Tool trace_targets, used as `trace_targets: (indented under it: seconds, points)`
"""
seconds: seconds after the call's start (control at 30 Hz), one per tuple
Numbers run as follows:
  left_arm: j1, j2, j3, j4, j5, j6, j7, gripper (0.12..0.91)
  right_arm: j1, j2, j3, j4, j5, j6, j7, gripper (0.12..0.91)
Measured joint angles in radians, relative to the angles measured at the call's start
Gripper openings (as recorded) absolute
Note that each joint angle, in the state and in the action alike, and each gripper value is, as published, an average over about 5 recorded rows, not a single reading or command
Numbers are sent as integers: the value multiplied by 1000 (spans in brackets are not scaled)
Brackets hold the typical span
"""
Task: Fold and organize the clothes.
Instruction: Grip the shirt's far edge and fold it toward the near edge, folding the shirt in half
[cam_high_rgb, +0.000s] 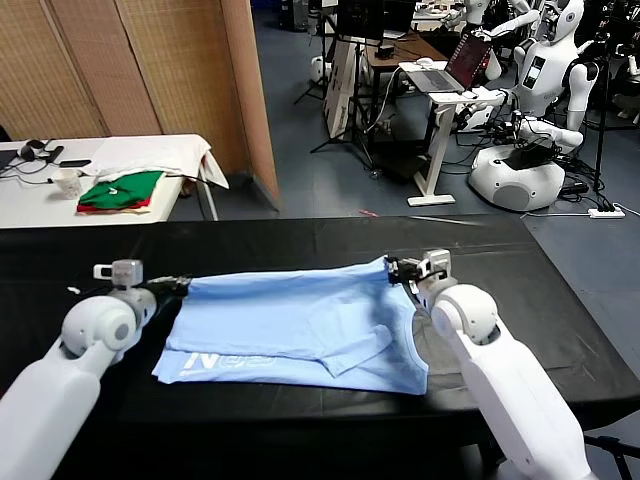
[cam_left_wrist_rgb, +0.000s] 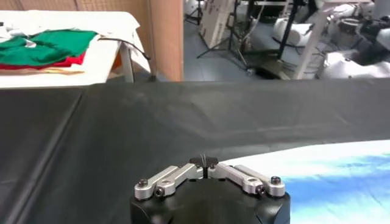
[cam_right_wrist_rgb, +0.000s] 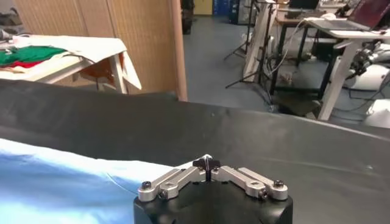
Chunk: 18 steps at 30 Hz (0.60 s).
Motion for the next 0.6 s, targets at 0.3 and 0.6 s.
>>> trace_targets:
  seconds: [0.3, 0.6]
  points:
    - [112, 33, -38, -106, 9, 0, -15, 147, -151, -48, 6, 101, -30, -14, -7, 146]
    - [180, 34, -56, -141, 36, 0, -20, 147, -219, -53, 4, 132, -43, -27, -6, 146]
